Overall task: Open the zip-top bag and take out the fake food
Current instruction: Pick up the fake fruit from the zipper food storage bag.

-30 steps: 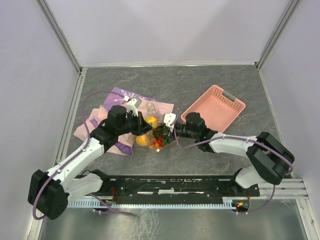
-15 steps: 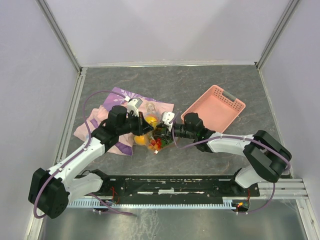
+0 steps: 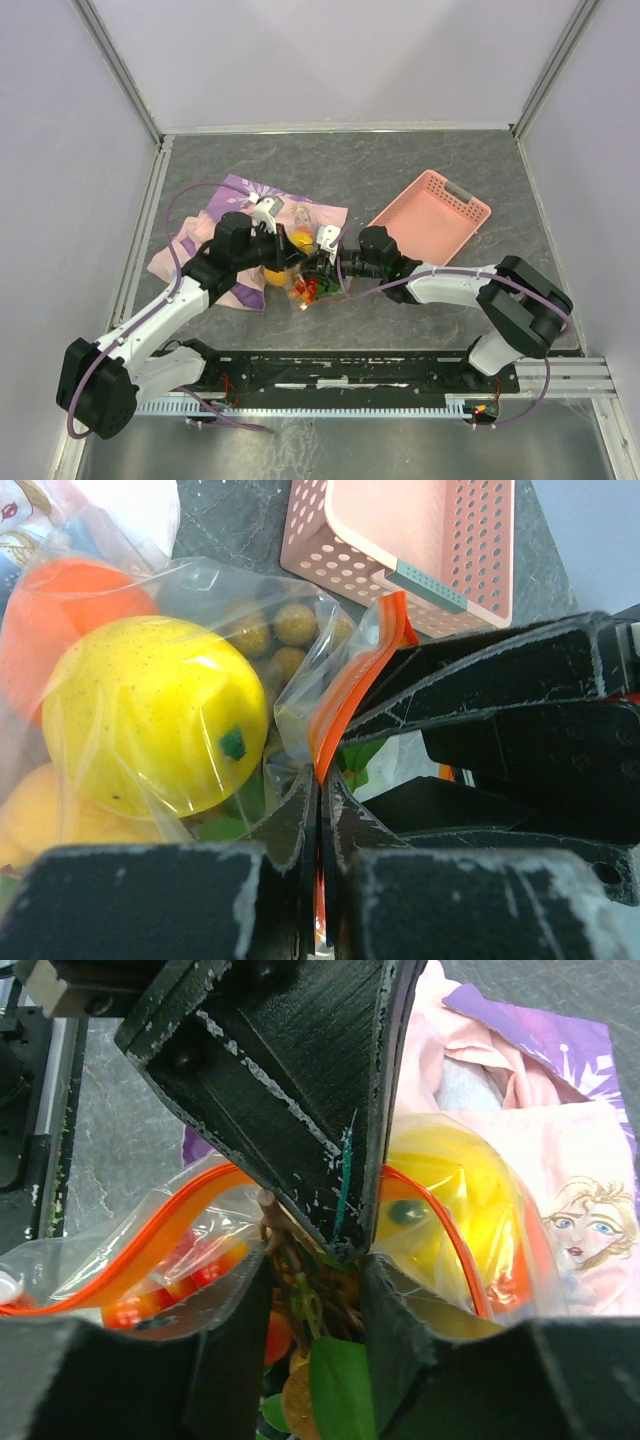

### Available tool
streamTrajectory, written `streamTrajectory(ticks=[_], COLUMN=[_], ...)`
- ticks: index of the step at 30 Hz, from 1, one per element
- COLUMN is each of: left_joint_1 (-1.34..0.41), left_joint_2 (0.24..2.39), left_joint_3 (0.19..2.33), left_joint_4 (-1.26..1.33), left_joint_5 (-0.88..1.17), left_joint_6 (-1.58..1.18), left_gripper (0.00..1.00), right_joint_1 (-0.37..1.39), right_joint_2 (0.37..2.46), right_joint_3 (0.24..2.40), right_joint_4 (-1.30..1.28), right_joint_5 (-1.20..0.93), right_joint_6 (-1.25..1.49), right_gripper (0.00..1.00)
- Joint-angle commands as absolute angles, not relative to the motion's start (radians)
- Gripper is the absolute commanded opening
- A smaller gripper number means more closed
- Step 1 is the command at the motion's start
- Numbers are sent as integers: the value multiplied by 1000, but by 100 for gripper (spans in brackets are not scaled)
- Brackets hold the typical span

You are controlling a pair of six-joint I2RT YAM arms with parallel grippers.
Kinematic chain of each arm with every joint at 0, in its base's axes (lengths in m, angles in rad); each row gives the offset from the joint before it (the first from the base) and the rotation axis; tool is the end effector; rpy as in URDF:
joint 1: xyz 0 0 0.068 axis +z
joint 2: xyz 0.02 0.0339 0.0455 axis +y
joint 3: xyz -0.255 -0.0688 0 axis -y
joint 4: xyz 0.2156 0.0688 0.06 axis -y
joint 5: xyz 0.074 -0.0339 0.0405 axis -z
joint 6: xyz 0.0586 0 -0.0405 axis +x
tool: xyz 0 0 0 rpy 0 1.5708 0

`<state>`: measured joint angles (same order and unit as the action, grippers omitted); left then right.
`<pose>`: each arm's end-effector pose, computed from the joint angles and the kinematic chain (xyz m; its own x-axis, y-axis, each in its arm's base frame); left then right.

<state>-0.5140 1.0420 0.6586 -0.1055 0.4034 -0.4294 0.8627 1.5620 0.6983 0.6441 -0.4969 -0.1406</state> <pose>0.1861 -0.1315 0.2486 -0.6857 -0.0525 -0.7259 0.5153 0.6694 -0.5352 0.1908 0.2657 0.2162 -0.0043 -0.1944 -0.9809 -0.9806 0.1930 -0.0340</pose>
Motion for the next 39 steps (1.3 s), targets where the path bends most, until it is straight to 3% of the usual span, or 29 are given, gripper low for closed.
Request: streamTrajectory(ticks=[1,8,15,20,27,33,39], left_joint_1=[-511,-511,-511,-510,-512,-511,-511], left_joint_2=[995,946,933,906,891,952,985], left_joint_3=[656,684,732,770,806,785,776], left_joint_4=[-68,-149,-229,-274,-288,-187,-163], left_joint_5=[414,329,284,280,312,436,419], left_joint_6=[-457,-410,-369,-343,-342,-409,-437], left_gripper=[3,3,3,3,3,3,3], right_joint_1=[870,868,845,828,806,803,790], right_joint_2=[1554,1454,1362,1339,1330,1350,1329], right_joint_3=[731,664,659,699,718,736,737], right_joint_4=[719,724,689,493,419,521,647], right_joint_5=[-512,-506,-509,-393,-312,-450,-430], right_joint_6=[-115,-159,-201,-282,-308,-252,-188], right_gripper=[26,2,2,2,2,2,2])
